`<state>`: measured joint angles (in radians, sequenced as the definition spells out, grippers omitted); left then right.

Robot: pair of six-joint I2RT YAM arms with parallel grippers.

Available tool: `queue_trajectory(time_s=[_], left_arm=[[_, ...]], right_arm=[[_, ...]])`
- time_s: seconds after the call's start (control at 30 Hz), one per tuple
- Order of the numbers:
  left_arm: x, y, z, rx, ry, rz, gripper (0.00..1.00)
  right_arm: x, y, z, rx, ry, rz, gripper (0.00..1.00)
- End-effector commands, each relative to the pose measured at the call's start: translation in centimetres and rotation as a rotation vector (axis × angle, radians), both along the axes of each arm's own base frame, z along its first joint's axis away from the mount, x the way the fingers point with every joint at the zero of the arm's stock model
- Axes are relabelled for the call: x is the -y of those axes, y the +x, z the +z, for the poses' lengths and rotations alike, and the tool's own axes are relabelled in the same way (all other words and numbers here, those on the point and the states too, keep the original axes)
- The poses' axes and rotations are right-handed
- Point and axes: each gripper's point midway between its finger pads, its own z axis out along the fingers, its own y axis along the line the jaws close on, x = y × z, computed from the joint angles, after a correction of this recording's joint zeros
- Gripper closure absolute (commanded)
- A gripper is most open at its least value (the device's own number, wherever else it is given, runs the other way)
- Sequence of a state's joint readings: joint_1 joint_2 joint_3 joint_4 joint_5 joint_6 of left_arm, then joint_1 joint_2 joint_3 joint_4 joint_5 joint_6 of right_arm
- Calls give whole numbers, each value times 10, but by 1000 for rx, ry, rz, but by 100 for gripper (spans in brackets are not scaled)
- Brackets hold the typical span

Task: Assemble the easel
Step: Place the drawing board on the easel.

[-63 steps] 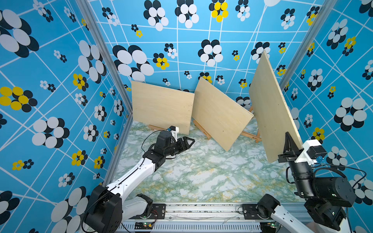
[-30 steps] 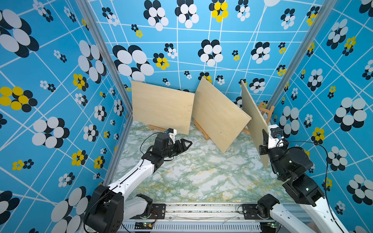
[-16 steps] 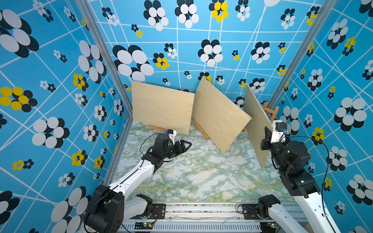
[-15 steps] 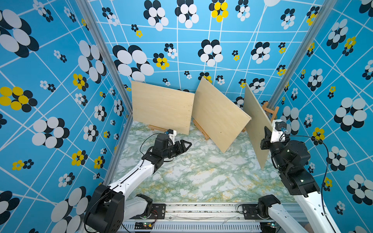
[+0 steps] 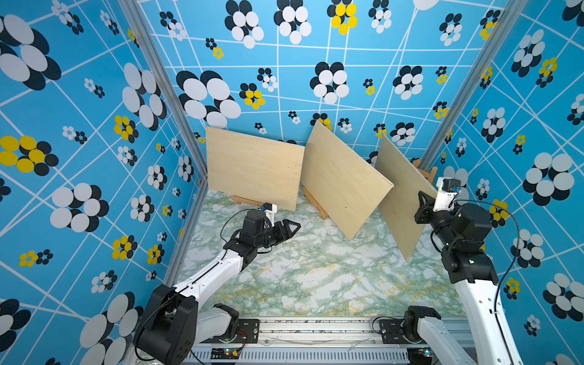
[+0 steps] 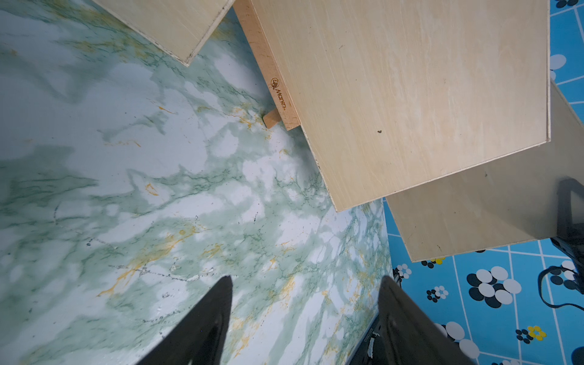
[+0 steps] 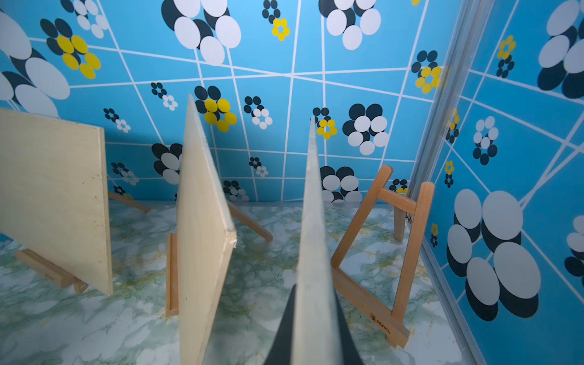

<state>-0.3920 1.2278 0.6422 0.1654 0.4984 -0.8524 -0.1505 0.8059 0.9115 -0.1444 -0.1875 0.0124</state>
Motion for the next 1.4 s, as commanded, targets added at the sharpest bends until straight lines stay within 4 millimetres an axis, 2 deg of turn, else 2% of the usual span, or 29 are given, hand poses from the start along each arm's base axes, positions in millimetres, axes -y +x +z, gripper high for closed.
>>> queue_trajectory(time_s=[0.0,0.1,0.2,0.43,0.7,0.87,1.13,1.37], left_arm=[[1,1,-3,11,1,-19,25],[2,3,-3,13,6,-23,25],[3,3,-4,14,12,-29,26],[21,-11,-15,13,79,-96,27],[34,-12,-16,34,99,-143,27],[39,-10,-19,40,121,-171,27],[46,-10,-23,46,104,-194,28],[47,-10,-23,53,108,-206,28]], right_arm=[[-10,-19,115,418,12,137,100],[-7,-18,119,447,60,199,100],[-15,-20,123,468,53,257,100],[-12,-25,132,513,7,225,100],[-9,-16,128,478,-83,234,100],[-5,-28,135,499,-80,205,100],[-6,-58,137,465,-186,121,100],[-16,-34,116,416,-234,263,100]])
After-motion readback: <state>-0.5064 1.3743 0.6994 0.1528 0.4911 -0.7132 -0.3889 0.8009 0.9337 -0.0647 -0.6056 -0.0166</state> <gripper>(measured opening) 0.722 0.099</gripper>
